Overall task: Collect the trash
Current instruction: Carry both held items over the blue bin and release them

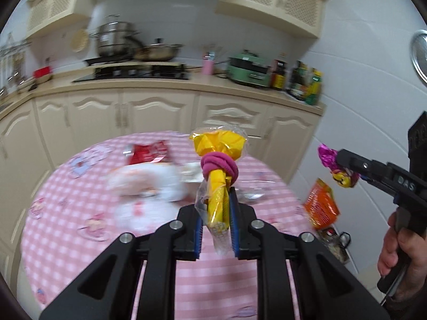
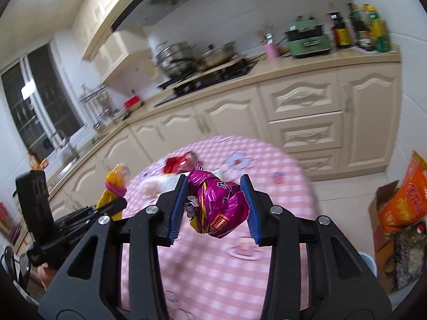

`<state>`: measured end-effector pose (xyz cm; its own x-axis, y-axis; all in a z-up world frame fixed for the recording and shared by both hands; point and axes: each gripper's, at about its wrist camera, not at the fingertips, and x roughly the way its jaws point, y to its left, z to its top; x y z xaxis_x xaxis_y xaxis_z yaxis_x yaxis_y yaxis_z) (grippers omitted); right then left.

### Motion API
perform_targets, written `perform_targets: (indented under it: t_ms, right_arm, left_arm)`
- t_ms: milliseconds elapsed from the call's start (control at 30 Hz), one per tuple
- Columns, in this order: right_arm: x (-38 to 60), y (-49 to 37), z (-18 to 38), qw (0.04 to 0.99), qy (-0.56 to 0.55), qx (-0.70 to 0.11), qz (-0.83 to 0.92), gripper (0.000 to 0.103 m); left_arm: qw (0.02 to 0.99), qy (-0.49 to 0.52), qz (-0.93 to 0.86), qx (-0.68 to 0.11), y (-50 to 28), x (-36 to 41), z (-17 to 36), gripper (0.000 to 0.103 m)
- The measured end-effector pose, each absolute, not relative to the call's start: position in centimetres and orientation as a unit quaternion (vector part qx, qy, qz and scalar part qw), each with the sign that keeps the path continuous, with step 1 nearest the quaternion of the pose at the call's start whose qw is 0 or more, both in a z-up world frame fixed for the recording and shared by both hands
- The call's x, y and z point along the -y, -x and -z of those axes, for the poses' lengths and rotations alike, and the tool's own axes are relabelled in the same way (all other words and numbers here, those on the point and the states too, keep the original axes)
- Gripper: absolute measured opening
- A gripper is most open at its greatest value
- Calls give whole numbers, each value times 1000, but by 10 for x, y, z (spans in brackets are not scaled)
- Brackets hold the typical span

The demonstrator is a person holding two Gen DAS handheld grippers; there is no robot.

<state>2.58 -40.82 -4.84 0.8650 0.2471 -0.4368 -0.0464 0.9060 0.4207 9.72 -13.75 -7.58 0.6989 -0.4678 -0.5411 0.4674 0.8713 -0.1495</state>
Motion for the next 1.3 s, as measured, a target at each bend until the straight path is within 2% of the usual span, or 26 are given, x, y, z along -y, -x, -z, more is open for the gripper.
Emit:
perform_targets:
  t_ms: [300,600,900,1300]
  right_arm:
    - [520,30,77,935,-258,-239,27,40]
    - [609,74,146,900,-317,-272,122,40]
    - [650,77,228,857,-373,-321,154,40]
    - [669,55,301,814,-409,-375,167,40]
  left_arm:
    - [884,-38,350,-307,-68,258,87,16]
    - [829,-76,428,-352,-44,368,132,16]
    - [773,-110,459,-425,-44,442,209,16]
    - [714,-142,437,-528,-70,498,320,16]
